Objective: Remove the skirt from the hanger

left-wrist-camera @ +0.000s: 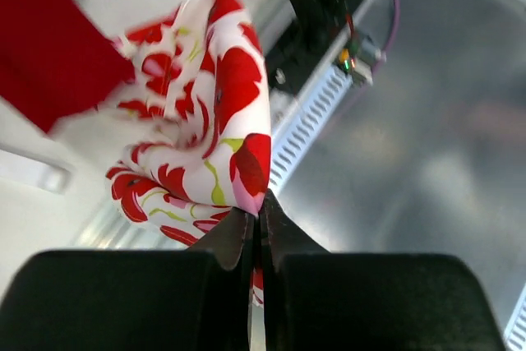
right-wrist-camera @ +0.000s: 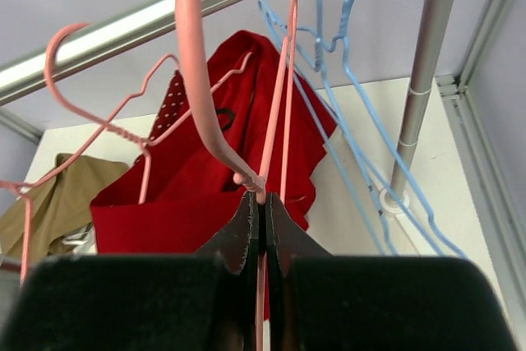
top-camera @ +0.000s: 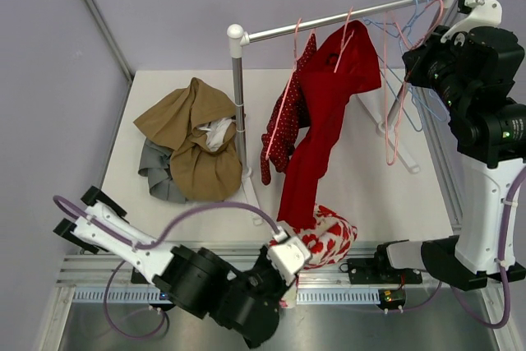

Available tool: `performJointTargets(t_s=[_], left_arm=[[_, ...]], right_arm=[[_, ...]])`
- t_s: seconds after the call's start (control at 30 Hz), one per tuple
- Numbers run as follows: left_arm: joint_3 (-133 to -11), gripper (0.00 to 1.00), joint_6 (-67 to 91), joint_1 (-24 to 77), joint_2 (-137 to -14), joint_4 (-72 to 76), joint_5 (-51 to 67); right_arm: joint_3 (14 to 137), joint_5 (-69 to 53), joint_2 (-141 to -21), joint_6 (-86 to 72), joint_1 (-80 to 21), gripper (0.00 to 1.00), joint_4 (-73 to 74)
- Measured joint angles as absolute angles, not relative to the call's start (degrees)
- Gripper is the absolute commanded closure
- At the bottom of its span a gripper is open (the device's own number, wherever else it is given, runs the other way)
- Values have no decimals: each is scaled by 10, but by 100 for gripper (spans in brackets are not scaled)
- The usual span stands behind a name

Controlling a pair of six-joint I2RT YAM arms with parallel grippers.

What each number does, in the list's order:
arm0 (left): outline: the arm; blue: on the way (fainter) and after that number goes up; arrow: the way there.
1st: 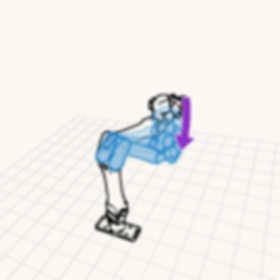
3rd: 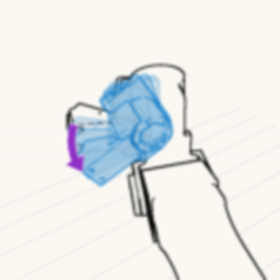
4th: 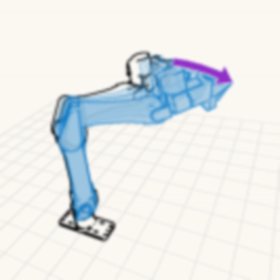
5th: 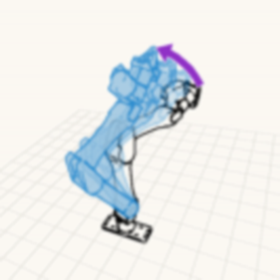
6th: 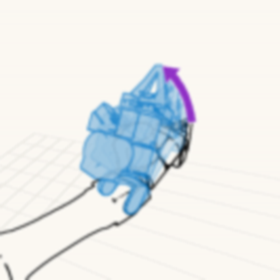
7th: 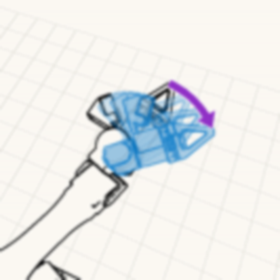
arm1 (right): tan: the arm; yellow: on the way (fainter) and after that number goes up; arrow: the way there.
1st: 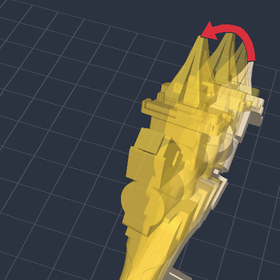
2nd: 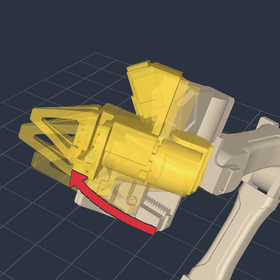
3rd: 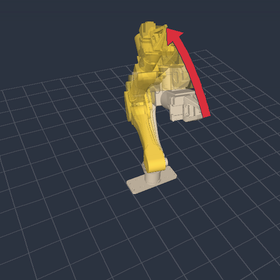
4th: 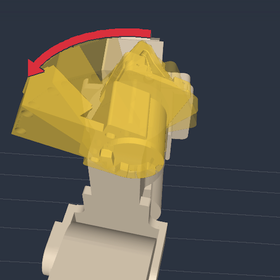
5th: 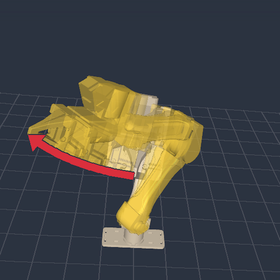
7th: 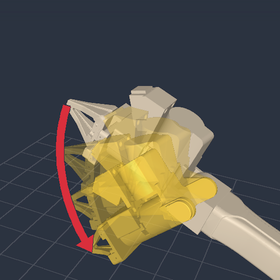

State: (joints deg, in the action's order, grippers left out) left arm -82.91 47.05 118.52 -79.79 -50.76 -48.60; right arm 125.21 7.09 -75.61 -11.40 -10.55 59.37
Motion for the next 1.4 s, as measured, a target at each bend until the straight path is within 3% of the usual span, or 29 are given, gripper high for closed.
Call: performJointTargets(t_s=[0.4,0.63,0.73,0.93,1.0,1.03,1.07,1.1,1.4], left_arm=[[-923,100,371,1067,-703,-614,-608],[-955,100,216,949,-599,-567,-647],[-962,100,120,878,-568,-499,-646],[-1034,100,-6,718,-602,-401,-599],[-1054,100,-23,637,-629,-383,-565],[-1061,100,-28,603,-641,-376,-549],[-1068,100,-31,563,-656,-375,-527],[-1074,100,-32,534,-668,-375,-512],[-1119,100,10,222,-828,-363,-308]], right_arm=[[1364,88,-892,-96,-105,100,584],[1409,79,-976,-95,-105,100,586],[1375,79,-969,-94,-105,100,578],[1175,89,-863,-91,-105,96,482],[1148,90,-836,-92,-105,77,475],[1141,90,-827,-93,-105,53,474],[1133,90,-820,-96,-105,15,476],[1124,90,-813,-97,-105,4,478],[1072,98,-773,-94,-105,1,496]])
